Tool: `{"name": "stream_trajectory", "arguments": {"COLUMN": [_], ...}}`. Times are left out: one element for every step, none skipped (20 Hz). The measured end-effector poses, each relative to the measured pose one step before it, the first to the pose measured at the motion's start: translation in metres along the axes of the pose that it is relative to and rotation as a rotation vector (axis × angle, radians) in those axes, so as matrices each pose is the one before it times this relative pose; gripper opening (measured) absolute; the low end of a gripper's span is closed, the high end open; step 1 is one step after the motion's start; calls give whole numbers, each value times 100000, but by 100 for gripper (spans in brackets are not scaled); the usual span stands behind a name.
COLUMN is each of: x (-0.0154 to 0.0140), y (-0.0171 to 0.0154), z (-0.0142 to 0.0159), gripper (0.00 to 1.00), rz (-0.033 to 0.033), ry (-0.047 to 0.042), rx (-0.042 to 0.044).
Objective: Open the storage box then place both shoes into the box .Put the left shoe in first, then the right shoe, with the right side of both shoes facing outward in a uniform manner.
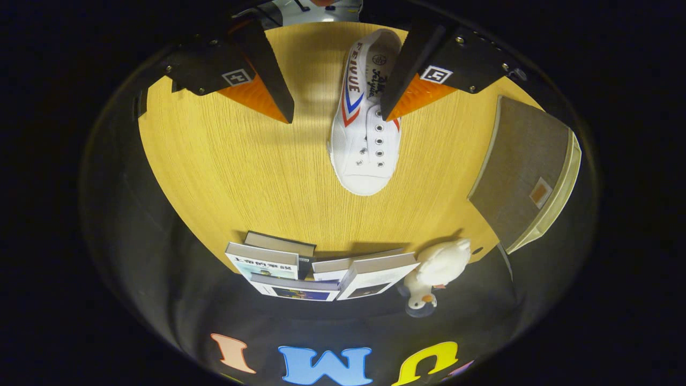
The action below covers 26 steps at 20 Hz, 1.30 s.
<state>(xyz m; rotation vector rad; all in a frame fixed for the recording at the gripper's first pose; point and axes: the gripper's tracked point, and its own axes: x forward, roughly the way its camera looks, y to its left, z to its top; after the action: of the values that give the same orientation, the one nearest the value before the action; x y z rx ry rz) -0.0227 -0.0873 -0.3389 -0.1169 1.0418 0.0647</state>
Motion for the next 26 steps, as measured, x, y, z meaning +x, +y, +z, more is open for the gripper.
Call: {"name": "stream_trajectory", "arguments": {"x": [321, 315, 401, 283, 345, 345, 206, 298, 91, 209, 229, -80, 123, 106, 150, 114, 91, 419, -618, -75, -180, 65, -24, -788, 474, -381], "y": [13, -44, -51, -63, -158, -203, -58, 269, 80, 116, 295, 367, 177, 21, 184, 93, 940, -147, 57, 49, -821, 24, 42, -494, 297, 800], "z": [-221, -126, -207, -198, -259, -305, -412, -187, 19, 11, -165, -11, -12, 45, -36, 3, -87, 102, -166, 9, 377, -337, -17, 762, -739, -240], "gripper": [98, 98, 98, 98, 98, 98, 98, 99, 98, 98, 98, 91, 84, 78, 77, 77, 77, 60, 44, 43, 43, 13, 13, 13, 0, 0], "rz": [16, -55, -360, -202, -655, -865, -609, 853, 410, 1324, 1435, 1827, 724, 69, 441, 624, 4272, 19, -880, -667, -4131, -64, -21, -2213, 1877, 1260], "ry": [1017, 855, 1130, 1071, 1272, 1620, 1699, 783, 507, 424, 501, 189, 69, 147, 539, 468, 599, 147, 1093, 253, -2008, 724, 91, -3008, 2405, -191], "rx": [-160, -159, -200, -191, -248, -366, -303, 1168, 1723, 1397, 1145, 839, 245, 7, -66, -376, 2181, 1129, -1033, 7, 1846, 2553, 1185, 3763, 1842, 2998]}}
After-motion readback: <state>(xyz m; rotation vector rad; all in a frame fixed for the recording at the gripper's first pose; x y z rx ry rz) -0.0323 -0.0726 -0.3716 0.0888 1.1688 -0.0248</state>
